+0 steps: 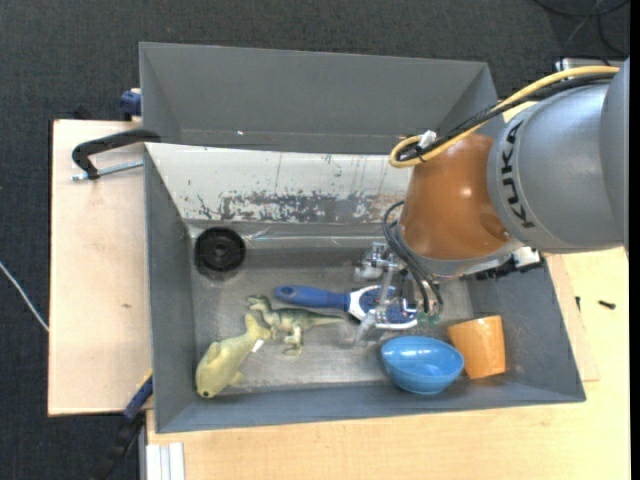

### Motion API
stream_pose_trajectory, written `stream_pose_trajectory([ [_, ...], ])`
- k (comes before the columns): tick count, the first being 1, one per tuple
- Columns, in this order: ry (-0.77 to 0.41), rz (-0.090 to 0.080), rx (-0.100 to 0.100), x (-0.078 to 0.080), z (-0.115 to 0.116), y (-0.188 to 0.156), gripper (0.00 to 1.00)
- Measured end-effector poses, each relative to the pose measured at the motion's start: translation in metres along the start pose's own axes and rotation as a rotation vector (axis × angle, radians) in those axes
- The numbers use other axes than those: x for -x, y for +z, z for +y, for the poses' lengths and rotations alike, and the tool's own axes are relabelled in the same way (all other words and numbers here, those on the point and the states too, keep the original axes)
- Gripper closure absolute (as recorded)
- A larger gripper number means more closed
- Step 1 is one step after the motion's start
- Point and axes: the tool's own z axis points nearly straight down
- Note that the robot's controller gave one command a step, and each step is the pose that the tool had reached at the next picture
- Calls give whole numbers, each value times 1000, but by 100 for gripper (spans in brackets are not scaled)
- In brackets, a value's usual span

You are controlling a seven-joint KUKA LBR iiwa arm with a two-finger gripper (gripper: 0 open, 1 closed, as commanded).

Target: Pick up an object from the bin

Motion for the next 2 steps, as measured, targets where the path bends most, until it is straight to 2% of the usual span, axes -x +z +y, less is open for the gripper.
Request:
stream_pose_trajectory([
  [1,253,1,-1,7,-1,-5,0],
  [2,328,2,-1,5,12,28,0],
])
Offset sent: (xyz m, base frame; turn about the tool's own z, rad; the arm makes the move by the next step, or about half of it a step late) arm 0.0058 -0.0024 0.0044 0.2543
